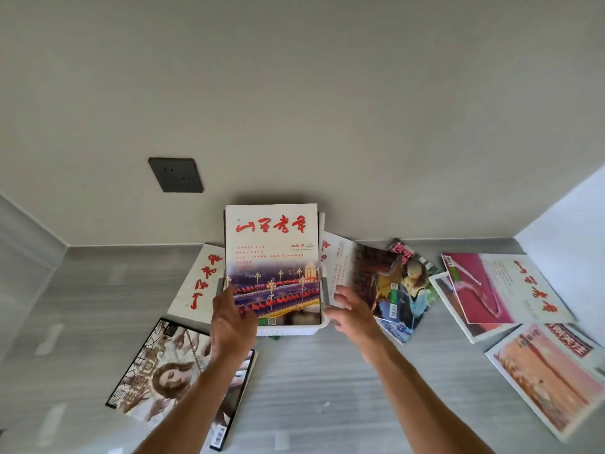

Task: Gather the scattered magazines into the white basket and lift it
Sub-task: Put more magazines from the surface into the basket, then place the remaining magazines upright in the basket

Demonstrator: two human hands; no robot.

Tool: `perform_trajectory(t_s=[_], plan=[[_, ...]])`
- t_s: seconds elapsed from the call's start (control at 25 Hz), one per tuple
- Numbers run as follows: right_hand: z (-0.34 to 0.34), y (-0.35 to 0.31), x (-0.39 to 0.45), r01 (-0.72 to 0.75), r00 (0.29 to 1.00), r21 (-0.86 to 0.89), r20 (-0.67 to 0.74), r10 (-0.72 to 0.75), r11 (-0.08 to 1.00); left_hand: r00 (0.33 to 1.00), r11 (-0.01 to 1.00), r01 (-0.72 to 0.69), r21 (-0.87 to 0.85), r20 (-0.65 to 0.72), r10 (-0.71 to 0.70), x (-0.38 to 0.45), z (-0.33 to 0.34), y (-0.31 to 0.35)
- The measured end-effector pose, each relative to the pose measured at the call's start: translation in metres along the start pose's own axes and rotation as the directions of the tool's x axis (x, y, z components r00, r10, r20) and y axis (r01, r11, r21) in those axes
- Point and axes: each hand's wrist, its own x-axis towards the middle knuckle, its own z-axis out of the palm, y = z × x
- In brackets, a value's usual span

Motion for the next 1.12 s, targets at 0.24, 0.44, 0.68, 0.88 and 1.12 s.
perform_trajectory(t_s=[0.24,0.44,0.68,0.88,1.12], plan=[[-0.101,0.041,-0.051,-0.08,0.988,0.028,-0.132,0.083,0.996,0.928,0.988,-0.149,-0.035,0.339,0.152,-0.072,0.093,0.07],[-0.217,0.087,-0.066,-0.1,0.97,0.027,-0.222,0.103,0.995,0.864,0.998,-0.061,-0.028,0.5,0.067,-0.124,0.177,0.131],[-0.319,0.154,-0.072,-0.166,0.955,-0.648,-0.294,-0.043,0.744,0.851,0.998,0.053,0.025,0.522,-0.058,-0.16,0.253,0.181],[-0.358,0.172,-0.049,-0.016,0.954,-0.787,-0.196,-0.226,0.617,0.88,0.995,0.077,0.061,0.466,-0.096,-0.17,0.285,0.194],[-0.395,0.164,0.007,-0.008,0.948,-0.853,-0.173,-0.269,0.522,0.878,0.992,0.098,0.084,0.461,-0.126,-0.182,0.315,0.186]])
